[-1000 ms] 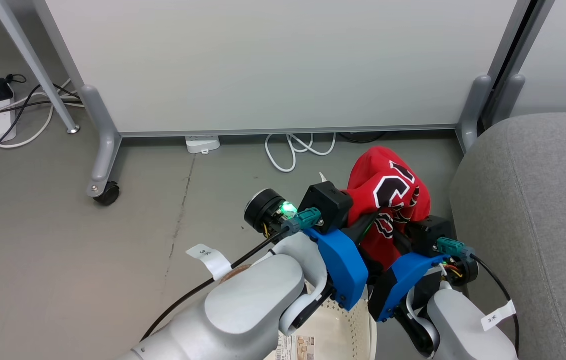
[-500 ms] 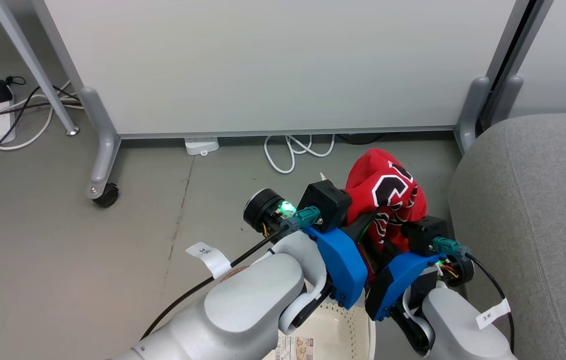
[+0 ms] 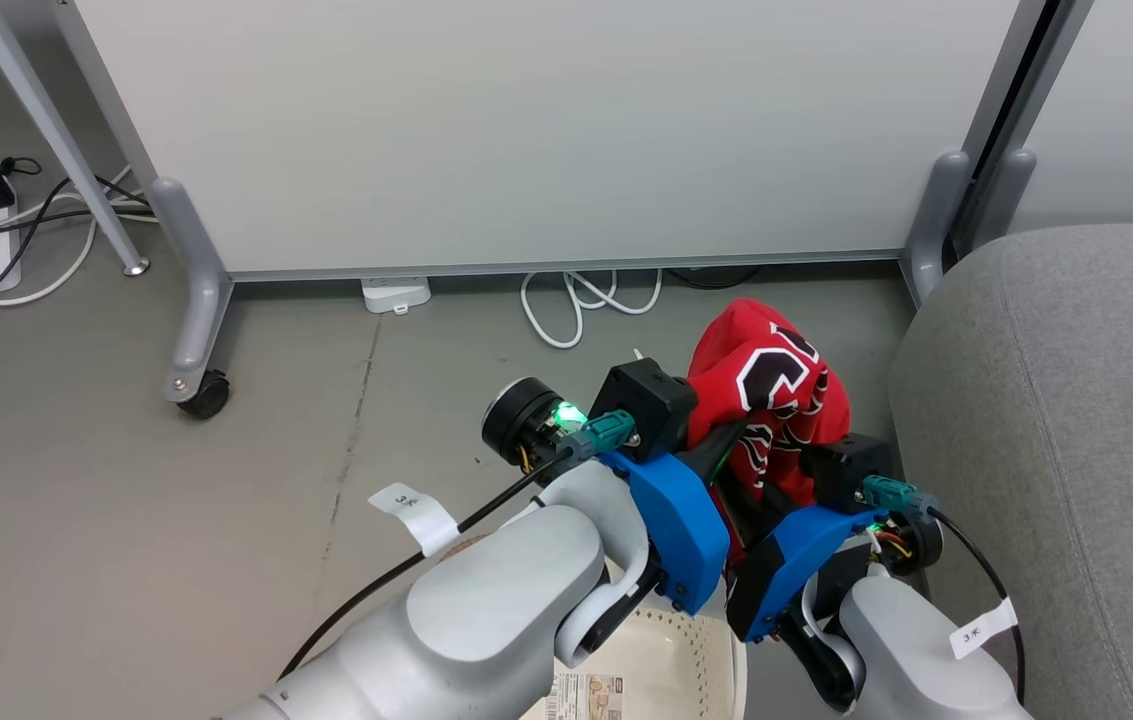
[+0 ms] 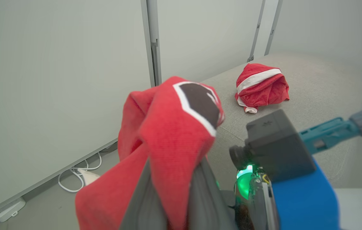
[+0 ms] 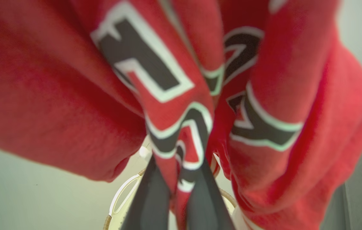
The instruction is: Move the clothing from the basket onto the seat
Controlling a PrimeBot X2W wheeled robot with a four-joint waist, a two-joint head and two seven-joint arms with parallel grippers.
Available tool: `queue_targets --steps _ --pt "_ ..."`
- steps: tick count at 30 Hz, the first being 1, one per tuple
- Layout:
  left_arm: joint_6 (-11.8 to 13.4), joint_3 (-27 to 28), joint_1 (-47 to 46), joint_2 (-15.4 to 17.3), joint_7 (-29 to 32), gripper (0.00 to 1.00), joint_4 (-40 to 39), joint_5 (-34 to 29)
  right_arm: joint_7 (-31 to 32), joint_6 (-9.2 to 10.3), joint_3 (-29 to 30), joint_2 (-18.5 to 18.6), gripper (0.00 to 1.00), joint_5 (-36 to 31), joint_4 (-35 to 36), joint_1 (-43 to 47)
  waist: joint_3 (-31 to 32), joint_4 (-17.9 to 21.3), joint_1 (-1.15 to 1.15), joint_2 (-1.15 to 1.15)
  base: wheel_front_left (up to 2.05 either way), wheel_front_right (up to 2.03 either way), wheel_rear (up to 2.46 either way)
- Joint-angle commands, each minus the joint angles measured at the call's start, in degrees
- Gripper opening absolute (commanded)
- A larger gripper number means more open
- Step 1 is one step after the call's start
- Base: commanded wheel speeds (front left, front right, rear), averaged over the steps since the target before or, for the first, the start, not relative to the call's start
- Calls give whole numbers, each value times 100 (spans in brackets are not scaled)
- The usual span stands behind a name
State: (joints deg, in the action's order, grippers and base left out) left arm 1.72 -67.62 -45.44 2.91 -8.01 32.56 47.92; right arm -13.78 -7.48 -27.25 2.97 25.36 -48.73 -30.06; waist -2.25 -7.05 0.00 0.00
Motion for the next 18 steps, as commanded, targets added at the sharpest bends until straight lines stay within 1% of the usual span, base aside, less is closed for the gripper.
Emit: queue_targets --steps 1,4,6,8,9,10,18 --pt "7 -18 -68 1 -36 0 21 26 -53 -3 -27 -10 0 51 -9 -91 4 8 0 0 0 0 0" --pt "14 -25 -57 16 -43 1 48 34 -56 -3 -59 -10 0 105 -17 -100 12 25 0 0 0 0 0" --pt "25 -27 -49 16 -43 25 65 38 -71 -3 -78 -11 0 121 -27 -105 20 37 0 0 0 0 0" --pt "31 -28 -42 15 -46 55 75 49 -81 -3 -93 -5 0 142 -36 -111 28 47 0 0 0 0 0" --pt "29 -28 -39 15 -51 83 79 53 -87 -3 -101 -3 0 149 -44 -112 32 53 0 0 0 0 0" --pt "33 -31 -39 14 -57 100 81 57 -91 -3 -111 -1 0 144 -51 -114 35 59 0 0 0 0 0" --pt "76 -47 -58 12 -75 100 97 80 -106 -3 -179 25 0 201 -78 -134 36 81 0 0 0 0 0"
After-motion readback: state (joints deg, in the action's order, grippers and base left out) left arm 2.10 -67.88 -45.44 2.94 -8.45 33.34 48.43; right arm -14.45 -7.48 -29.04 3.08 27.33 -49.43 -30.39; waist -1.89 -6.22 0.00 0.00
